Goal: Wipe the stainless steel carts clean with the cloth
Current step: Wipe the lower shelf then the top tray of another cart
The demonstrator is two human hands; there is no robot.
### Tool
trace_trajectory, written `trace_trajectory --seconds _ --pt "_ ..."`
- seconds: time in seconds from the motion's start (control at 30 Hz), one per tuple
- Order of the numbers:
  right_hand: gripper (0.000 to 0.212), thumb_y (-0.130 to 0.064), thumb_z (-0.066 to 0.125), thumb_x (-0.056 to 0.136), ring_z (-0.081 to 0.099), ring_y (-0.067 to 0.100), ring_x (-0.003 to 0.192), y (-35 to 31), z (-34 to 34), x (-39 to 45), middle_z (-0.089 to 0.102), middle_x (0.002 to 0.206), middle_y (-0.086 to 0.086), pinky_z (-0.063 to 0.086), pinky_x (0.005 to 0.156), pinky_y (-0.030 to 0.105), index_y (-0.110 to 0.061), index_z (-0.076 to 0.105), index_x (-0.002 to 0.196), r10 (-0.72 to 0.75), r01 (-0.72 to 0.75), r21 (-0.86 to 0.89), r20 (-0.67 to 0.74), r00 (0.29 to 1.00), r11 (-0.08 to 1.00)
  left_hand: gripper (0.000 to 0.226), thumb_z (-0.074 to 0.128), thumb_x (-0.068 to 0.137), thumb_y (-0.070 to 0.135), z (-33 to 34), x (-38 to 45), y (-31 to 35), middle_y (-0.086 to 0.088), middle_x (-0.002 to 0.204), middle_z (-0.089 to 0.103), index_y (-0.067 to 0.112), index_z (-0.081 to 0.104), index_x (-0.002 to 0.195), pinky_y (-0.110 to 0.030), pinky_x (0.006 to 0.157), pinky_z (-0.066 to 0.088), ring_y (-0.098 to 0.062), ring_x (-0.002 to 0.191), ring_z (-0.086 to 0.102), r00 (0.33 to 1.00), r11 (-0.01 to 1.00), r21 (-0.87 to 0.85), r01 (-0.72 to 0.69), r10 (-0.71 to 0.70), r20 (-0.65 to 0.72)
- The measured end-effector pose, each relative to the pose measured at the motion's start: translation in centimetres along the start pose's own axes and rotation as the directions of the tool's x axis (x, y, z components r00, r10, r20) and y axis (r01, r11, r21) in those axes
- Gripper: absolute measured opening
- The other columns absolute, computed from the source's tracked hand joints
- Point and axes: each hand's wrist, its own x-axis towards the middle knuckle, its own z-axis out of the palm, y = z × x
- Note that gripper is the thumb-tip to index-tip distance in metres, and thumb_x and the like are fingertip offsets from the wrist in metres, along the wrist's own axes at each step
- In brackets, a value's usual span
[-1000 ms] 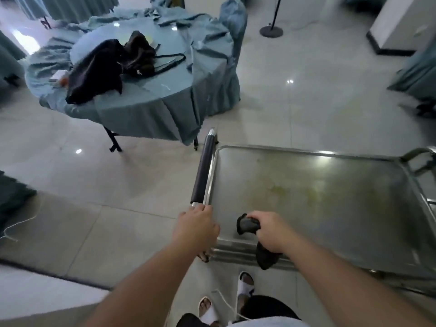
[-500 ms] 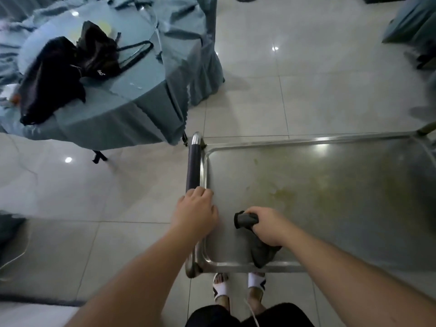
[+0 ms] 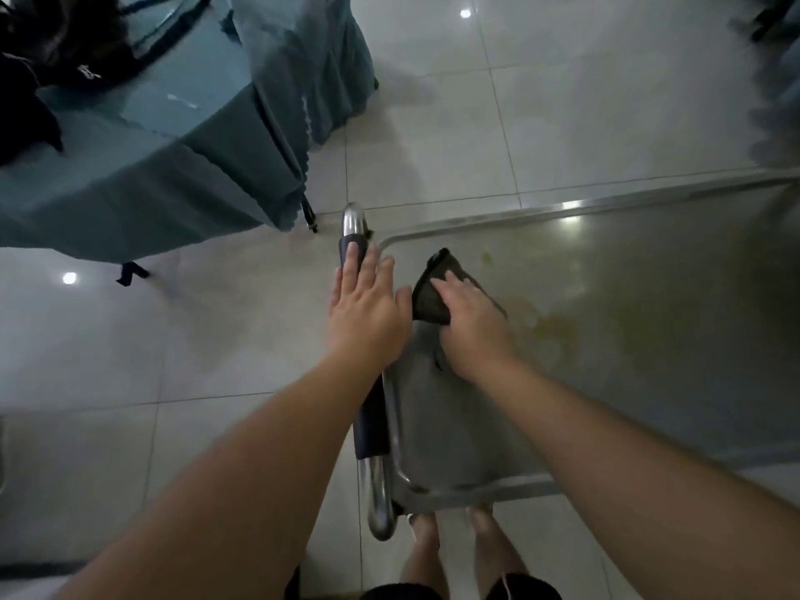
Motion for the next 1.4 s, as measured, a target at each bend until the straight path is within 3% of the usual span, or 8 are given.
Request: trace_trajectory --seconds 0.13,0.23,0.33,0.5,0.77,0.9,1.07,1.4 --pt "0.077 -0.024 0.057 0.098 0.009 0.027 0.162 1.1 5.9 -2.0 0.015 0.175 -0.001 0.012 0.131 0.044 -0.023 0.023 0.167 -0.162 0.217 -0.184 0.274 0.948 0.959 0.062 0.015 0.111 0.05 0.6 -0.4 0.1 0.011 0.179 0.005 0.031 0.022 0.169 -0.031 0.127 -0.013 -0.004 0.161 -0.018 0.998 0.998 -0.065 0.014 -0.018 -0.063" --pt "0.074 -0.056 0.037 0.104 -0.014 0.017 0.161 2.2 9.5 -6.8 -0.004 0.176 -0.01 -0.002 0.131 0.044 -0.027 0.013 0.168 -0.221 0.279 -0.165 0.303 0.927 0.946 0.062 0.014 0.112 0.05 0.6 -0.6 -0.1 0.01 0.179 0.006 0.03 0.022 0.169 -0.033 0.13 -0.01 -0.004 0.161 -0.017 0.998 0.996 -0.095 0.001 -0.008 -0.07" --pt "0.065 -0.061 0.023 0.109 -0.008 0.016 0.162 3.8 11.7 -13.7 0.003 0.175 -0.012 0.001 0.13 0.043 -0.031 0.02 0.167 -0.285 0.344 -0.186 0.284 0.916 0.92 0.062 0.014 0.112 0.05 0.5 -0.7 -0.1 0.01 0.179 0.008 0.029 0.023 0.169 -0.033 0.13 -0.009 -0.004 0.161 -0.016 0.997 0.995 -0.097 0.006 -0.013 -0.076" --pt "0.059 -0.047 0.039 0.108 0.008 0.022 0.162 5.8 13.8 -20.3 0.013 0.175 -0.011 0.016 0.125 0.047 -0.03 0.031 0.164 -0.308 0.385 -0.327 0.264 0.914 0.863 0.061 0.016 0.113 0.047 0.3 -1.0 0.3 0.01 0.179 0.005 0.026 0.02 0.17 -0.032 0.13 -0.01 -0.003 0.16 -0.019 0.997 0.997 -0.074 0.02 -0.025 -0.071" --pt "0.068 -0.045 0.047 0.104 0.016 0.021 0.161 2.5 12.2 -4.4 0.024 0.171 -0.007 0.022 0.128 0.047 -0.027 0.021 0.164 -0.289 0.307 -0.275 0.104 0.952 0.911 0.065 0.009 0.112 0.051 0.7 -1.4 0.3 0.008 0.179 -0.008 0.024 0.009 0.171 -0.036 0.132 -0.01 -0.002 0.157 -0.029 0.998 1.0 -0.028 0.006 -0.008 -0.067" --pt "0.079 -0.055 0.029 0.102 -0.006 0.02 0.162 0.5 9.0 8.8 -0.002 0.175 -0.007 0.006 0.131 0.046 -0.027 -0.009 0.165 -0.275 0.336 -0.36 0.211 0.938 0.87 0.067 0.007 0.111 0.051 0.9 -1.3 0.6 0.007 0.179 -0.007 0.023 0.01 0.172 -0.032 0.13 -0.015 -0.003 0.158 -0.026 0.996 1.0 0.024 0.02 -0.018 -0.084" --pt "0.069 -0.053 0.028 0.108 -0.009 0.021 0.162 0.0 6.1 15.3 -0.002 0.176 -0.009 0.001 0.131 0.046 -0.028 0.008 0.168 -0.239 0.316 -0.373 0.239 0.941 0.872 0.064 0.011 0.112 0.049 0.9 -1.3 0.9 0.007 0.179 -0.003 0.024 0.011 0.172 -0.026 0.127 -0.018 -0.004 0.16 -0.021 0.994 0.999 0.026 0.046 -0.044 -0.096" --pt "0.061 -0.047 0.029 0.111 0.007 0.023 0.162 10.9 9.5 -17.6 0.01 0.175 -0.009 0.022 0.124 0.051 -0.029 0.019 0.168 -0.355 0.45 -0.328 0.312 0.881 0.83 0.066 0.01 0.112 0.051 0.0 -1.5 1.5 0.008 0.178 -0.012 0.024 0.002 0.172 -0.03 0.129 -0.014 -0.003 0.159 -0.024 0.997 0.995 0.062 0.072 -0.07 -0.038"
